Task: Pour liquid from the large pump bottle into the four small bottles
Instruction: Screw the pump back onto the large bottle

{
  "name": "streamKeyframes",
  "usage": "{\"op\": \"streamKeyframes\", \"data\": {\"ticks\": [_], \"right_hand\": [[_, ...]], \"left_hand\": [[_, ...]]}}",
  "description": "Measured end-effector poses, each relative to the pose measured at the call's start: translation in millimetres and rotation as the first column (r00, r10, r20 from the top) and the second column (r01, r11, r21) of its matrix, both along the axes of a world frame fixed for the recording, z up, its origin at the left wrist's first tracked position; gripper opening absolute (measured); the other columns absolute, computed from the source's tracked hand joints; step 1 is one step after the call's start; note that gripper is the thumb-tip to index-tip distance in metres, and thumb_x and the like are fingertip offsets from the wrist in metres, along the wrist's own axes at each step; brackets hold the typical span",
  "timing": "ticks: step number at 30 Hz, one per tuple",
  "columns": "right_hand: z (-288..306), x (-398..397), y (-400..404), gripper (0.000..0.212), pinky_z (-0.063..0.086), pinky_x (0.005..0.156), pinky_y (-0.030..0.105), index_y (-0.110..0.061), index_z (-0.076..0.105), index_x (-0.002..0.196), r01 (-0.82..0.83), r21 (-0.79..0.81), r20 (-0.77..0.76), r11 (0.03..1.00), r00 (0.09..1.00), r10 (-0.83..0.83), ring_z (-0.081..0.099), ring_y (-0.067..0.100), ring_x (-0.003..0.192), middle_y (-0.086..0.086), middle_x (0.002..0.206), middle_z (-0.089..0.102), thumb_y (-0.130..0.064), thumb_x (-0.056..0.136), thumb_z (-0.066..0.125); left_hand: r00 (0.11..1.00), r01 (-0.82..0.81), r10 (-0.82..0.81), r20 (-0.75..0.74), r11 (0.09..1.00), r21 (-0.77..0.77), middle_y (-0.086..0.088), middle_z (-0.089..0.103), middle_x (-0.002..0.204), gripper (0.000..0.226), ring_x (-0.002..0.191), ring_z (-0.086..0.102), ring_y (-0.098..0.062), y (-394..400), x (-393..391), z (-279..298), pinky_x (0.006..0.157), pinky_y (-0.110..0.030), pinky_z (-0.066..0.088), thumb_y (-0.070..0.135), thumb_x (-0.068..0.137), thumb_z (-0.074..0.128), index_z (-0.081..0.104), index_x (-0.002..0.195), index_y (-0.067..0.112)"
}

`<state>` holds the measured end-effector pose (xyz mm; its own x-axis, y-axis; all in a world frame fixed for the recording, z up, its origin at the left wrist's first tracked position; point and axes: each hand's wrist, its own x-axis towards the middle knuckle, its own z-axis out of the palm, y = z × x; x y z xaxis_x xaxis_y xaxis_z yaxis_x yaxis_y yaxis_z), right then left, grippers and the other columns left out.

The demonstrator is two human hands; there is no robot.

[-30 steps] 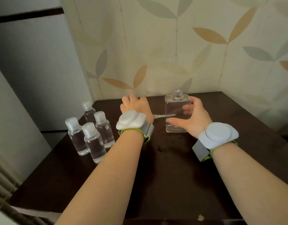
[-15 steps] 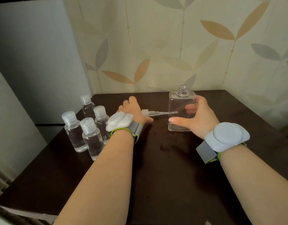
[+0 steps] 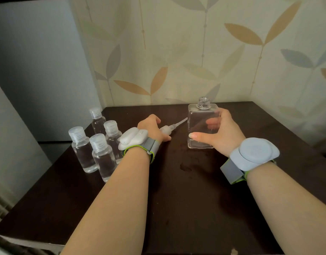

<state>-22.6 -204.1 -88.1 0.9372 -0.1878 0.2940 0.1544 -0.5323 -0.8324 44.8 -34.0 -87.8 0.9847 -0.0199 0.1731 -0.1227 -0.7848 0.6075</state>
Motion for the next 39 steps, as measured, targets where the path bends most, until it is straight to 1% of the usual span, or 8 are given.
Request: {"op": "streamKeyframes", "data": {"ticks": [6, 13, 16, 21, 26, 30, 34, 39], "right_hand": [[-0.6, -0.2, -0.1, 0.088, 0.036, 0.082, 0.023, -0.015, 0.028, 0.133, 0.002, -0.005, -0.003, 1.0, 1.0, -0.002, 0.048, 0.01, 0.099, -0.004, 0.109, 0.049, -0.03, 0.064, 0.08], [-0.1, 0.4, -0.5, 0.08, 0.037, 0.08, 0.023, -0.012, 0.031, 0.13, 0.014, -0.02, -0.001, 1.0, 1.0, -0.014, 0.048, 0.011, 0.097, -0.003, 0.107, 0.049, -0.028, 0.068, 0.079], [-0.2, 0.3, -0.5, 0.073, 0.035, 0.078, 0.021, -0.012, 0.033, 0.128, 0.014, -0.023, 0.004, 1.0, 1.0, -0.014, 0.048, 0.011, 0.096, -0.003, 0.108, 0.049, -0.029, 0.072, 0.076], [0.1, 0.6, 0.7, 0.064, 0.031, 0.073, 0.015, -0.012, 0.034, 0.126, 0.006, -0.024, 0.006, 1.0, 1.0, -0.006, 0.047, 0.009, 0.095, -0.003, 0.107, 0.049, -0.03, 0.077, 0.071], [-0.1, -1.1, -1.0, 0.06, 0.031, 0.074, 0.017, -0.013, 0.037, 0.124, 0.012, -0.018, 0.02, 1.0, 1.0, -0.012, 0.049, 0.011, 0.094, -0.003, 0.105, 0.052, -0.03, 0.077, 0.07], [2.1, -2.4, -3.4, 0.057, 0.032, 0.06, 0.01, -0.012, 0.04, 0.122, 0.008, -0.015, 0.059, 1.0, 0.998, -0.008, 0.05, 0.011, 0.091, -0.002, 0.102, 0.053, -0.028, 0.077, 0.071], [2.3, -2.1, -2.9, 0.055, 0.032, 0.063, -0.005, -0.012, 0.042, 0.117, 0.032, 0.01, 0.123, 0.999, 0.992, -0.033, 0.05, 0.01, 0.086, -0.002, 0.097, 0.055, -0.026, 0.074, 0.073], [5.0, -1.1, -4.5, 0.053, 0.035, 0.063, 0.009, -0.015, 0.044, 0.114, 0.074, 0.109, 0.203, 0.991, 0.975, -0.095, 0.054, 0.013, 0.084, -0.001, 0.096, 0.057, -0.024, 0.072, 0.075]], "left_hand": [[0.997, -0.019, 0.016, 0.071, 0.999, 0.031, 0.004, 0.058, 0.084, 0.026, 0.077, 0.05, -0.014, -0.3, -0.6, -1.9, 0.064, -0.022, 0.035, 0.027, 0.071, 0.073, 0.062, 0.092, 0.017], [0.979, -0.075, 0.129, 0.158, 0.948, -0.308, 0.014, 0.052, 0.067, 0.014, 0.066, 0.05, -0.011, -4.9, -7.6, 7.1, 0.05, -0.014, 0.032, 0.034, 0.07, 0.068, 0.061, 0.079, 0.027], [0.98, -0.059, 0.143, 0.137, 0.872, -0.486, 0.013, 0.055, 0.066, 0.02, 0.064, 0.053, -0.008, -5.1, -10.8, 11.7, 0.054, -0.018, 0.037, 0.035, 0.067, 0.072, 0.064, 0.079, 0.022], [0.98, -0.095, 0.195, 0.038, 0.626, -0.774, 0.003, 0.048, 0.057, 0.024, 0.059, 0.047, -0.015, -4.7, -15.7, 18.8, 0.065, -0.026, 0.046, 0.024, 0.07, 0.073, 0.052, 0.06, 0.017], [0.969, -0.029, 0.238, 0.071, 0.392, -0.92, 0.004, 0.056, 0.054, 0.021, 0.059, 0.054, -0.013, -8.3, -16.8, 24.7, 0.071, -0.03, 0.051, 0.016, 0.08, 0.064, 0.048, 0.066, 0.014], [0.953, 0.071, 0.251, 0.169, 0.358, -0.931, 0.011, 0.057, 0.056, 0.011, 0.056, 0.054, -0.005, -12.5, -18.6, 32.8, 0.07, -0.022, 0.049, 0.017, 0.085, 0.061, 0.056, 0.088, 0.008], [0.959, 0.123, 0.217, 0.184, 0.264, -0.956, 0.003, 0.054, 0.071, 0.033, 0.062, 0.052, -0.007, -18.0, -21.4, 52.1, 0.067, -0.017, 0.047, 0.017, 0.088, 0.058, 0.053, 0.115, -0.002], [0.916, 0.195, 0.281, 0.286, 0.312, -0.93, 0.004, 0.053, 0.068, 0.026, 0.055, 0.048, -0.005, -20.1, -27.5, 93.7, 0.06, -0.016, 0.047, 0.01, 0.092, 0.051, 0.053, 0.114, -0.002]]}}
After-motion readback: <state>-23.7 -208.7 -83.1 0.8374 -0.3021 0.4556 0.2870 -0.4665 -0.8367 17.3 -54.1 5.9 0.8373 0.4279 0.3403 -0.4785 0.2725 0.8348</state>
